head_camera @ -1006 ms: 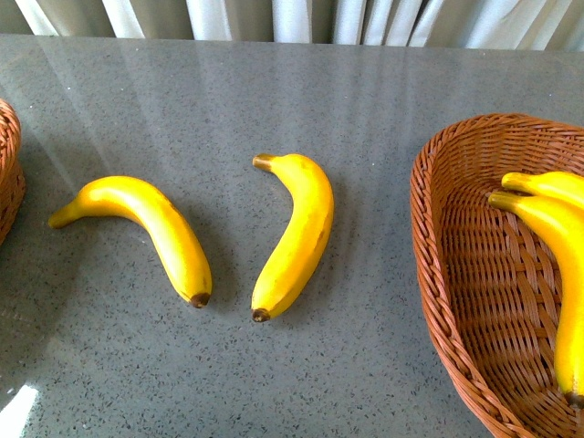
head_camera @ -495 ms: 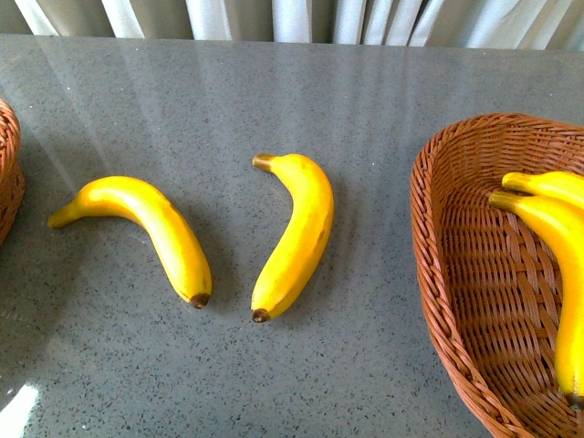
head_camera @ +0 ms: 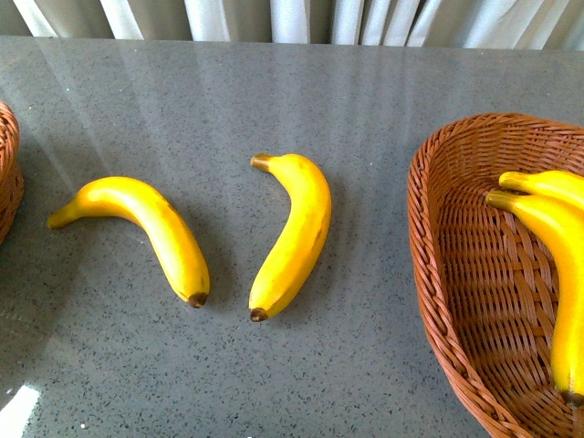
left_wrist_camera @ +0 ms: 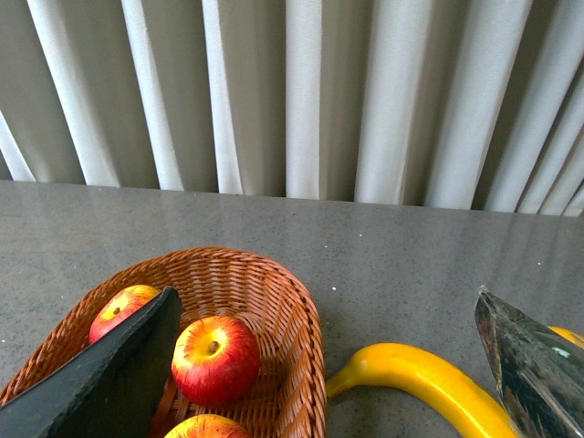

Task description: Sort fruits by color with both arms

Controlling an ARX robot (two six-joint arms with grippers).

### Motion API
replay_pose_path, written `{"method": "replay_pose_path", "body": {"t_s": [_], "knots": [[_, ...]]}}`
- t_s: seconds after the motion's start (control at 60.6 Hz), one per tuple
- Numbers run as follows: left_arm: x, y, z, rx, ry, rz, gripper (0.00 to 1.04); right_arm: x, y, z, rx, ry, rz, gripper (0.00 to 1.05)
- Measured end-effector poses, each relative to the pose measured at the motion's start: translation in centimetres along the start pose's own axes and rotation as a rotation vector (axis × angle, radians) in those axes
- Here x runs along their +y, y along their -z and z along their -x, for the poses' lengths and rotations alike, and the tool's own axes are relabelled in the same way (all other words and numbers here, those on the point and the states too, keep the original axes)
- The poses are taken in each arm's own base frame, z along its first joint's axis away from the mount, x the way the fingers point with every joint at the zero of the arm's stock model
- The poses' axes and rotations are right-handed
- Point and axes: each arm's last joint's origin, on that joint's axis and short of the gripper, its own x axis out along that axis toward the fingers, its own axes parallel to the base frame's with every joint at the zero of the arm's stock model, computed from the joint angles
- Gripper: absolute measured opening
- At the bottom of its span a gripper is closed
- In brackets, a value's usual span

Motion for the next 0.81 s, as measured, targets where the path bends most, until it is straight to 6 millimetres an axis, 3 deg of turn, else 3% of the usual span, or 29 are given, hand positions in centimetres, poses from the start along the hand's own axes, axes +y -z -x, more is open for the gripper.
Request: {"method": "replay_pose_path", "body": {"t_s": [0.132,0.297,0.561,0.808], "knots": [[0.0,0.0,0.0,0.0,0.0,0.0,0.96,-1.0,-3.5,-3.4,0.0,-0.056,0.045,0.96],[0.0,0.0,0.0,0.0,0.0,0.0,0.96,-0.6,-5.4,-9.2,0.051,-0.125,0.105,0.96],[0.0,0.0,0.0,0.0,0.0,0.0,0.96,4.8,-6.3,-18.2,0.183,-0.234,0.187,0.96],[0.0,0.0,0.0,0.0,0.0,0.0,0.96,10.5,-6.0,-24.8,0.291,-0.244,0.29,0.96]]}}
